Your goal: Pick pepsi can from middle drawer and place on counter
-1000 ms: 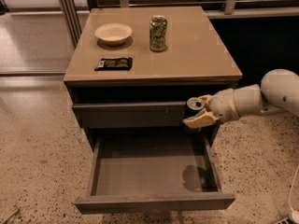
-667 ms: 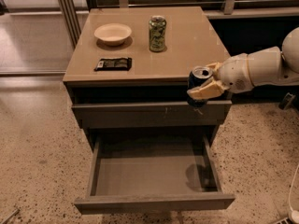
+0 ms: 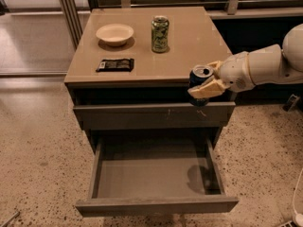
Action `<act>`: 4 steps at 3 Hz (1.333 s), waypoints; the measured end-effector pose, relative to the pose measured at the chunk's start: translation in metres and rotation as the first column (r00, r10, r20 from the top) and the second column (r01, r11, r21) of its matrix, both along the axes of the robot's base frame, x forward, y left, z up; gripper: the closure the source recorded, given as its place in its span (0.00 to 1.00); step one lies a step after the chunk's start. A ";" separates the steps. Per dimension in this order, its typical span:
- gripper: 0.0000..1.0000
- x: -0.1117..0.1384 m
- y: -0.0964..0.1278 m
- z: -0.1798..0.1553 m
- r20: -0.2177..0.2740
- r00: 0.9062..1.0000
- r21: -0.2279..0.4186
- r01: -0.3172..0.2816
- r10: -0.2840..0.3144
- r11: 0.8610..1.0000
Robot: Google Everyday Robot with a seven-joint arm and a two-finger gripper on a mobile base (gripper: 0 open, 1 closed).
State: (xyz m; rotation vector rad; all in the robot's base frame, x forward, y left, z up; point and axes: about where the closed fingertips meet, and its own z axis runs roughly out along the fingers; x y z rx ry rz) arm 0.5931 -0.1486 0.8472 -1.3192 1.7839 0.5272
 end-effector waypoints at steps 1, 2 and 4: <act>1.00 0.027 -0.005 0.028 0.024 0.998 -0.037 0.067 -0.066 0.997; 1.00 0.065 -0.021 0.060 0.073 0.982 -0.059 0.180 -0.175 0.982; 1.00 0.131 -0.058 0.068 0.168 0.911 0.047 0.374 -0.377 0.926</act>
Offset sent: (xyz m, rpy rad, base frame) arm 0.1140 -0.0503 0.1047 -0.1015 -0.1344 -0.3379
